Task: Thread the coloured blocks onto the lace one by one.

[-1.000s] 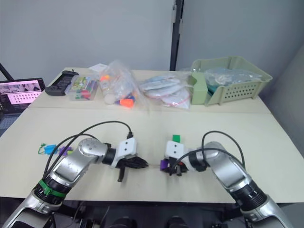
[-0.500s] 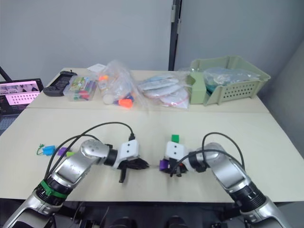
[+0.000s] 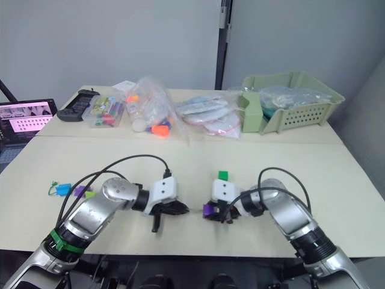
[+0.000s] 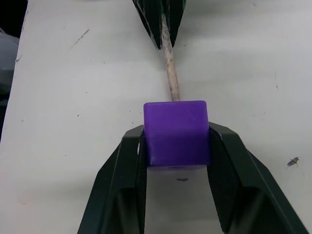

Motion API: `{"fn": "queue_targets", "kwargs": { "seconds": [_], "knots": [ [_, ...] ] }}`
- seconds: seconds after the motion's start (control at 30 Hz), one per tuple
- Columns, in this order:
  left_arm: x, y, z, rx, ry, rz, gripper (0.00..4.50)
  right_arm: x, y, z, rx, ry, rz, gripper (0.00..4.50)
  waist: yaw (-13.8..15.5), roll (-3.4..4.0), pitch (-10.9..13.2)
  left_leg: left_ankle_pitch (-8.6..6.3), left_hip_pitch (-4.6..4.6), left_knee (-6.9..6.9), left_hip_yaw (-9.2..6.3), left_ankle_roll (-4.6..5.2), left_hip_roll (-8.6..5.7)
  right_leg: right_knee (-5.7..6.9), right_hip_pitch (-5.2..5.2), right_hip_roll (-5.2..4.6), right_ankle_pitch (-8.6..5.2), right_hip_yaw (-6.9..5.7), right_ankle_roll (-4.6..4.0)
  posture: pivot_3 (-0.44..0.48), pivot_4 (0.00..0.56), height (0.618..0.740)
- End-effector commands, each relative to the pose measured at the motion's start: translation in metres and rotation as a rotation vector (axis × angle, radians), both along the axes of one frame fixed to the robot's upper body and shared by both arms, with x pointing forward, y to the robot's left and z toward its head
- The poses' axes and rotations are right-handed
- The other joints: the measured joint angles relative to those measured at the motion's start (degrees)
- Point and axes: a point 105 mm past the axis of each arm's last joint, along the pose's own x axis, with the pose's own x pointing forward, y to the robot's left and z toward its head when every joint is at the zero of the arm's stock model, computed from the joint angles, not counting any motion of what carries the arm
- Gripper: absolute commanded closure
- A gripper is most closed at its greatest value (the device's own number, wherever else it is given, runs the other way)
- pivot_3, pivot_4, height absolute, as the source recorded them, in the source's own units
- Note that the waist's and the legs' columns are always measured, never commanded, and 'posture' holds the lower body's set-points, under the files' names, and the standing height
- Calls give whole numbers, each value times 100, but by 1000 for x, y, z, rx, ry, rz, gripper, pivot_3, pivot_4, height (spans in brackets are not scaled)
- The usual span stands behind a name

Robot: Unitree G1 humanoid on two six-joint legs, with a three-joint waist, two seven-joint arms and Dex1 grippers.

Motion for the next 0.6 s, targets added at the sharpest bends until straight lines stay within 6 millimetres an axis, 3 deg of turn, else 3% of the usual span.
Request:
{"fn": "queue_targets", "kwargs": {
  "seconds": [0.03, 0.23, 0.4, 0.6],
  "knots": [
    [-3, -6, 8, -20, -31, -21, 4500, -12, 5, -14, -27, 65, 33, 3325, 0, 0, 0, 0, 0, 0, 0, 0, 0, 0, 0, 0, 0, 0, 0, 0, 150, 740],
    [-4, -14, 5, -16, -38, -59, 4500, -12, 12, -12, -25, 57, 32, 3325, -5, 0, 0, 0, 2, -2, -1, 0, 1, 1, 0, 1, 0, 0, 0, 0, 150, 740],
    [-4, -45, 6, -57, -47, -110, 4500, -14, 17, -13, -26, 59, 30, 3325, 2, 0, 0, 0, 5, -3, 0, 0, -1, 0, 5, 1, 0, 0, 0, 0, 150, 740],
    [-2, -51, 6, -61, -52, -109, 4500, -15, 18, -12, -25, 59, 24, 3325, -17, 2, -1, 0, 11, -10, 0, 0, 1, 2, 3, 5, 0, 2, 0, 0, 150, 740]
  ]
}}
